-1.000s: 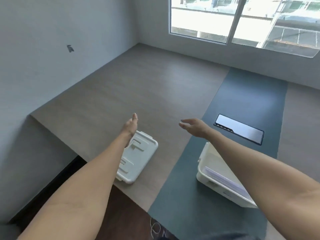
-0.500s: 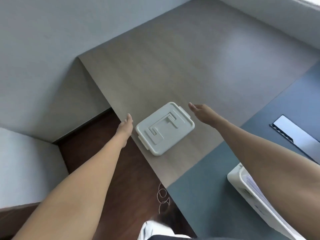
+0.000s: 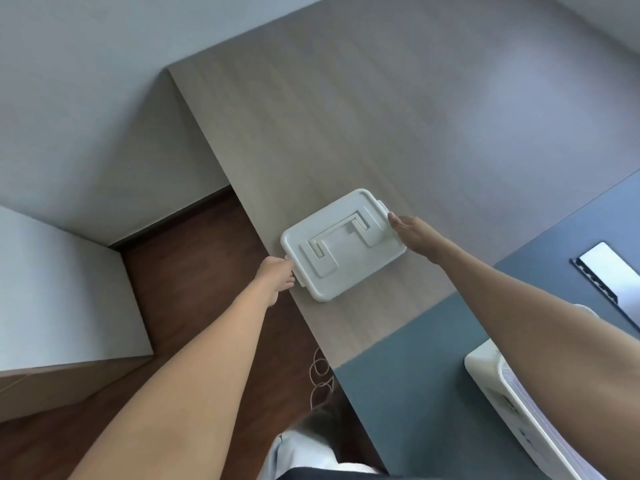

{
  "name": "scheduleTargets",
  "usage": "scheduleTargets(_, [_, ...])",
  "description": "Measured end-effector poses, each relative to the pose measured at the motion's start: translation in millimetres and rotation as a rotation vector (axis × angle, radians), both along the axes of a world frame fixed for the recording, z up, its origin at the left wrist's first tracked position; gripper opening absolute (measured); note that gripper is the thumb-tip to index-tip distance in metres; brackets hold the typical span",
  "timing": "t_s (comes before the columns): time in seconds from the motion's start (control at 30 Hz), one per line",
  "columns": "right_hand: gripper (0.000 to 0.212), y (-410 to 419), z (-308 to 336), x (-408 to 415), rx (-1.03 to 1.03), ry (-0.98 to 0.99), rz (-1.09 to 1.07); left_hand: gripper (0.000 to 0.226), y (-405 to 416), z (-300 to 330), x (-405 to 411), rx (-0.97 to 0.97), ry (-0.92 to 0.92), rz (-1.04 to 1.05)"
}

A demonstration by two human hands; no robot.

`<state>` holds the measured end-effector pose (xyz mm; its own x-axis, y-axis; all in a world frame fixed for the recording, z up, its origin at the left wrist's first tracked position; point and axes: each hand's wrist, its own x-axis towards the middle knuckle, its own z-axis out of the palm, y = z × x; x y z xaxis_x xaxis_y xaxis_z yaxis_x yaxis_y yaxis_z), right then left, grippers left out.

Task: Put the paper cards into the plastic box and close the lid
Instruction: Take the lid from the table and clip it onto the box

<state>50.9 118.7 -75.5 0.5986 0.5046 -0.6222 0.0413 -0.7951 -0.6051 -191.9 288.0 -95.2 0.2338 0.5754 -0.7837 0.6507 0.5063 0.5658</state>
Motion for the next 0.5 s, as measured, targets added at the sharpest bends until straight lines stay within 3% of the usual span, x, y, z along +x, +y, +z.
scheduleTargets(0.1, [0.071,3,3,-6,0.030,0.075,-0.132,0.012,-2,-5,6,0.010,0.020,0.009])
scheduleTargets(0.2, [0.102,-1,-4,0,0.006,0.204,-0.271,0.010,0,-5,7,0.012,0.048,0.006])
scheduleTargets(0.27, [0.112,-5,-30,9,-0.017,0.216,-0.317,0.025,-1,-6,5,0.014,0.065,0.006])
scheduleTargets(0.3, [0.106,-7,-43,13,-0.036,0.196,-0.333,0.028,-3,-5,5,0.017,0.071,0.002])
scheduleTargets(0.4, [0.064,-12,-31,3,-0.111,0.089,-0.334,0.007,-5,-5,2,0.032,0.051,-0.019])
scheduleTargets(0.5, [0.024,-20,6,-4,-0.143,-0.019,-0.333,0.030,-7,4,8,-0.007,-0.017,-0.006])
